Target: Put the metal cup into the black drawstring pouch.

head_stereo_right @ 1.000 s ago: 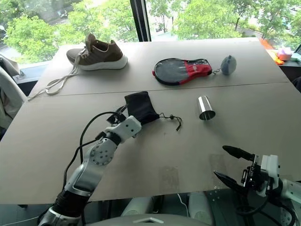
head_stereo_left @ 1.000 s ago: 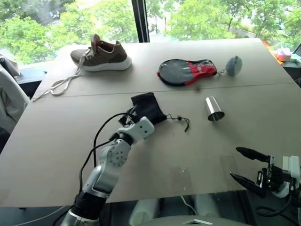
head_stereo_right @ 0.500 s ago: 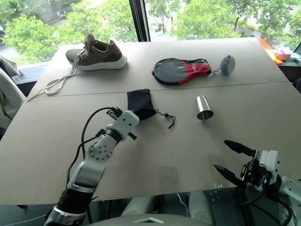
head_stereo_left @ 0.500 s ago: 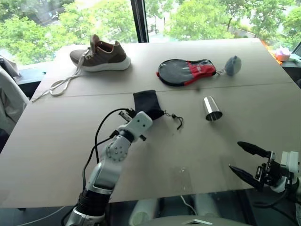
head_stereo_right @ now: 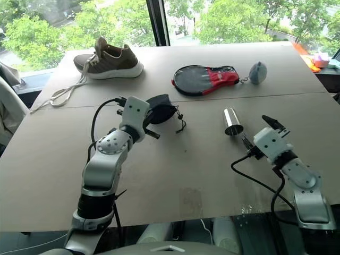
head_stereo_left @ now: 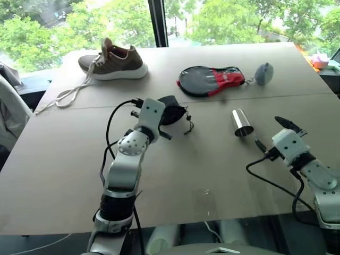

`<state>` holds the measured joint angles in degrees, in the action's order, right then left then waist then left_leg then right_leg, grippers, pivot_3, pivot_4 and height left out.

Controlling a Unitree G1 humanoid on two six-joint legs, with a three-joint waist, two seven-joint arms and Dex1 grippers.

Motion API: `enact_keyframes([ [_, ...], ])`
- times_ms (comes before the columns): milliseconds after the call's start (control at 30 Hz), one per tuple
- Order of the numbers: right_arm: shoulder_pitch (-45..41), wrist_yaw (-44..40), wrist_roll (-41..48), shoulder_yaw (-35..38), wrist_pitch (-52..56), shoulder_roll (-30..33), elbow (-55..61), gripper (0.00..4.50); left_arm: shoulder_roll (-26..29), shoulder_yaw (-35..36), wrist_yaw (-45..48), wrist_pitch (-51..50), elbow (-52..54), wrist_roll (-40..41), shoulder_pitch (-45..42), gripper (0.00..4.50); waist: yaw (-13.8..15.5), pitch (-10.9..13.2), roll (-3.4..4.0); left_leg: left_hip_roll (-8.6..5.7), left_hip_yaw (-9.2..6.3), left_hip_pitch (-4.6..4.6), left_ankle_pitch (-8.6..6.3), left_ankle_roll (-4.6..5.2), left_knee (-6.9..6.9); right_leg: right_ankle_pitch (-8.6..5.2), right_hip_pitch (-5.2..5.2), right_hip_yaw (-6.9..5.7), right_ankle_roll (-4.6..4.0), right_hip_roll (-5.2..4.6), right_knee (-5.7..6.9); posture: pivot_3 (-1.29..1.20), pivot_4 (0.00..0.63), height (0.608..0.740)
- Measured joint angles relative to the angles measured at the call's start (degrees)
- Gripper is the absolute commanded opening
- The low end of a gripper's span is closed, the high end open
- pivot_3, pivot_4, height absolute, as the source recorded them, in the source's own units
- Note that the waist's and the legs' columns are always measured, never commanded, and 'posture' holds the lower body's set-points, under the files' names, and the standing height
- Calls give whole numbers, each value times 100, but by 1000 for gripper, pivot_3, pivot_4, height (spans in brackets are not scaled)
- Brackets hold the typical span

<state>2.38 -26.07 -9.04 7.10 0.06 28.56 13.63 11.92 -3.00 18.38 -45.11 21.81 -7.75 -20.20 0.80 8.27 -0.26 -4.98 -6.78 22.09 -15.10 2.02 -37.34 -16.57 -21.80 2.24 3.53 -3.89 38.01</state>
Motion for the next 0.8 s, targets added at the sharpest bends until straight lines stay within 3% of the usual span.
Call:
enact_keyframes([
  [367,-1217,66,405,-244,588,-311,-798,4500,49,13,14,48,75,410,4,72,-11,1,-1,5,5,-8,3,-5,0,2,1,6,2,8,13,0,150,740],
  [500,-1367,-170,615,-368,742,-302,-1097,3240,72,45,16,58,107,587,14,0,-11,1,-2,4,5,-3,3,-4,0,2,0,7,2,6,3,0,150,740],
  [600,-1524,-343,725,-441,827,-282,-1260,1649,-34,69,20,57,106,809,-92,0,-10,2,-2,4,3,-4,3,-4,0,2,-1,5,2,7,6,0,150,740],
  [733,-1630,-373,757,-439,839,-187,-1264,75,-457,425,-11,-233,107,1289,-280,0,-7,1,-2,5,4,-3,3,-4,-2,2,0,5,2,7,6,0,150,740],
  [800,-1622,-398,784,-429,838,-123,-1234,75,-671,554,-8,-481,120,1612,-306,0,-10,1,-3,4,3,-3,3,-4,-2,2,0,5,2,8,5,0,150,740],
])
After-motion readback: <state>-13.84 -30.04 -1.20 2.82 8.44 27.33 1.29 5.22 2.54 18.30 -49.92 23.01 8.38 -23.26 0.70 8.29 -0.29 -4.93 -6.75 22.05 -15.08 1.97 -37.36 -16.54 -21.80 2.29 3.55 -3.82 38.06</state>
